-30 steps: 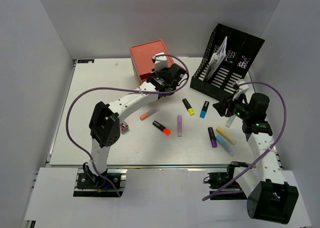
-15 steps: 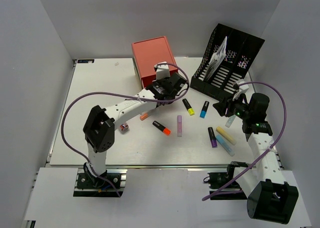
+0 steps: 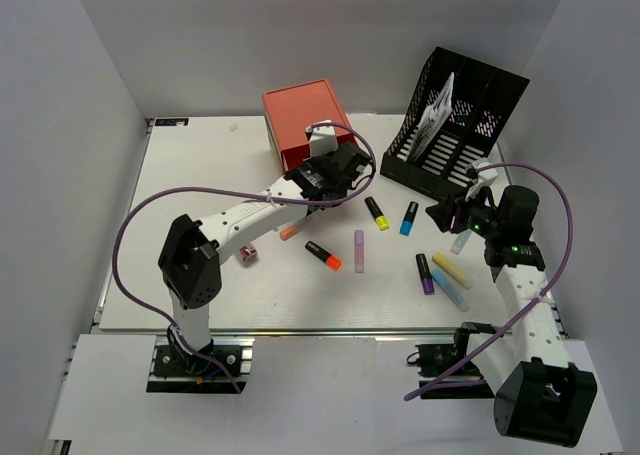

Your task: Organize the desk

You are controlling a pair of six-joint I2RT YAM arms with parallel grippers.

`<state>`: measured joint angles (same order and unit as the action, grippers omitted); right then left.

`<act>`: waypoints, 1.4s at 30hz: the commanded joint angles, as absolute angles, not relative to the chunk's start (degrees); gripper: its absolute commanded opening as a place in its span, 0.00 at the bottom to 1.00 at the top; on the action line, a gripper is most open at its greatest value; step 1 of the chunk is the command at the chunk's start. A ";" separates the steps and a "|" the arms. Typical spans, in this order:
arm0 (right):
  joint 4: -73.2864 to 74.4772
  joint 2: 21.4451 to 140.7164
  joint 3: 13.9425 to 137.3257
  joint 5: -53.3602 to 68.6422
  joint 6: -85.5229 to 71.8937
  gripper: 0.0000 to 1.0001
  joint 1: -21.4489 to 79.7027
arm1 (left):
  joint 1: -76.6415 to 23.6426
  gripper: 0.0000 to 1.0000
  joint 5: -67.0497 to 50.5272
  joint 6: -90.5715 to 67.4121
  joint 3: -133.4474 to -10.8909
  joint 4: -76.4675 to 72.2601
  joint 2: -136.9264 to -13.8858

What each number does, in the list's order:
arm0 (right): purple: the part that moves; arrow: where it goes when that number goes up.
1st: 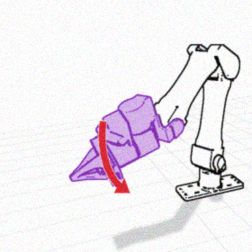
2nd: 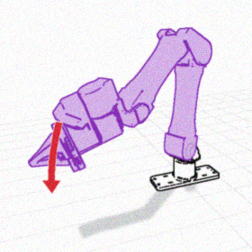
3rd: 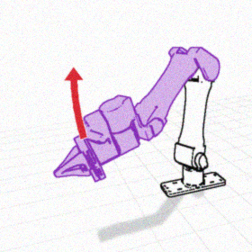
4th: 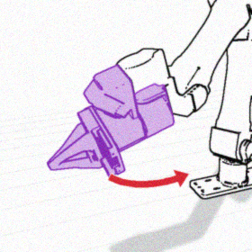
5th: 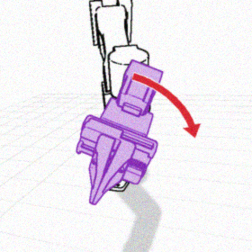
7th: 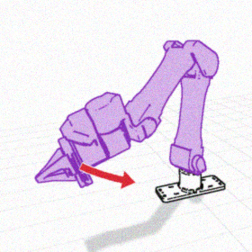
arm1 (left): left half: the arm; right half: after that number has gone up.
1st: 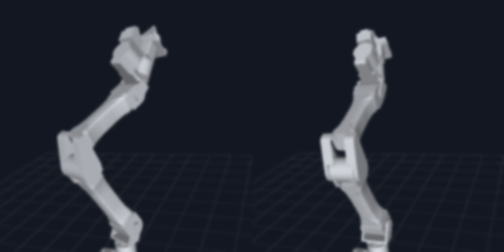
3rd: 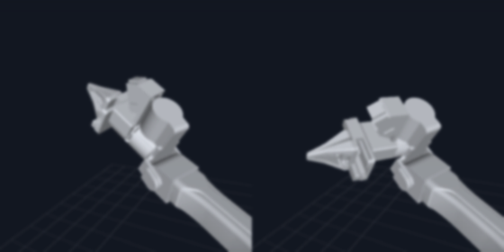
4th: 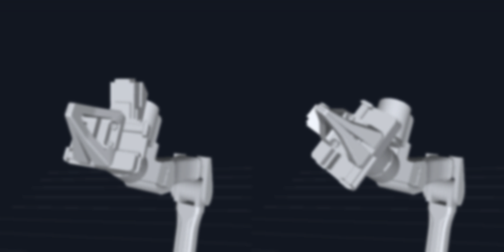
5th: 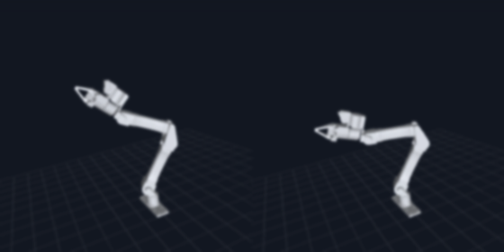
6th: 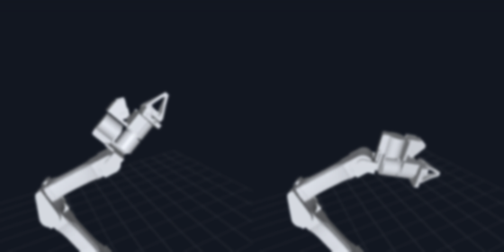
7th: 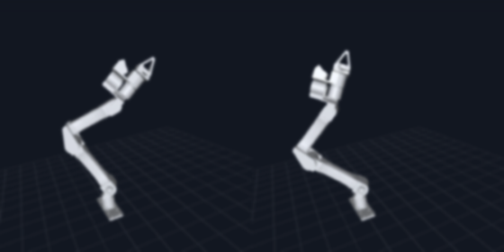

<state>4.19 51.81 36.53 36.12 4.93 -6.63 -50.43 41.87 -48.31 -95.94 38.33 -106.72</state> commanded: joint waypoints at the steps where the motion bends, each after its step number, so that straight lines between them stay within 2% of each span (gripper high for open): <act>1: 3.25 51.59 37.53 35.95 5.45 0.48 -6.59 | -50.98 0.20 39.38 -48.69 -95.80 37.00 -102.75; 4: 3.25 51.59 37.53 35.86 5.54 0.48 -6.59 | -50.98 0.28 38.76 -48.78 -95.80 36.74 -102.22; 5: 3.25 51.77 37.53 35.95 5.62 0.48 -6.68 | -50.98 0.35 38.32 -48.78 -95.80 36.74 -102.04; 7: 3.25 51.68 37.53 35.95 5.71 0.48 -6.68 | -50.98 0.42 38.15 -48.87 -95.80 36.56 -101.43; 8: 3.16 51.68 37.44 35.95 5.63 0.48 -6.59 | -50.98 0.49 37.88 -48.78 -95.63 36.48 -100.99; 10: 3.25 51.77 37.44 35.95 5.63 0.48 -6.68 | -50.98 0.57 38.06 -48.78 -95.54 36.47 -100.55; 11: 3.25 51.77 37.44 35.95 5.71 0.48 -6.59 | -50.98 0.65 38.23 -48.78 -95.54 36.47 -100.29; 14: 3.25 51.77 37.44 35.95 5.80 0.48 -6.42 | -50.98 0.73 38.23 -48.61 -95.19 36.48 -99.32; 18: 3.43 51.59 37.27 36.73 6.85 0.50 -6.68 | -50.98 0.75 36.48 -47.47 -93.70 35.34 -96.43; 20: 3.51 51.24 37.09 37.44 7.47 0.54 -6.68 | -50.98 0.75 35.25 -46.85 -91.86 34.20 -95.11; 21: 3.78 51.24 37.09 37.79 7.82 0.56 -6.68 | -50.98 0.82 33.85 -45.89 -91.06 33.41 -94.14; 22: 3.95 51.07 37.00 38.66 8.61 0.58 -6.68 | -50.98 0.84 33.32 -45.27 -90.01 32.88 -92.22; 28: 5.45 51.50 37.09 42.00 12.47 0.66 -6.50 | -50.98 0.86 26.03 -39.56 -80.43 26.12 -80.72; 30: 6.76 52.03 37.35 43.93 13.27 0.68 -6.50 | -50.98 0.85 23.65 -36.85 -75.97 23.92 -76.66; 33: 8.26 53.43 37.70 46.74 15.03 0.66 -6.15 | -49.84 0.73 19.79 -32.19 -67.98 18.91 -66.74; 34: 8.70 53.87 38.14 47.37 15.12 0.65 -5.98 | -49.83 0.59 20.12 -31.73 -65.94 17.50 -64.27; 36: 10.19 55.54 39.28 48.51 15.99 0.59 -5.54 | -49.31 0.44 22.05 -28.40 -60.85 15.92 -56.54; 37: 12.20 56.24 41.03 48.60 16.17 0.55 -4.23 | -49.31 0.26 25.45 -27.87 -59.95 17.56 -54.51; 39: 14.75 58.18 42.88 47.29 17.57 0.49 -2.39 | -49.31 0.14 28.99 -27.16 -59.33 22.20 -51.33; 40: 17.46 58.71 43.67 46.07 18.36 0.46 -0.98 | -49.31 0.12 32.05 -26.98 -59.24 23.98 -51.07; 42: 19.68 59.94 45.78 41.41 20.21 0.45 1.48 | -48.69 0.17 34.09 -25.76 -58.89 26.97 -51.24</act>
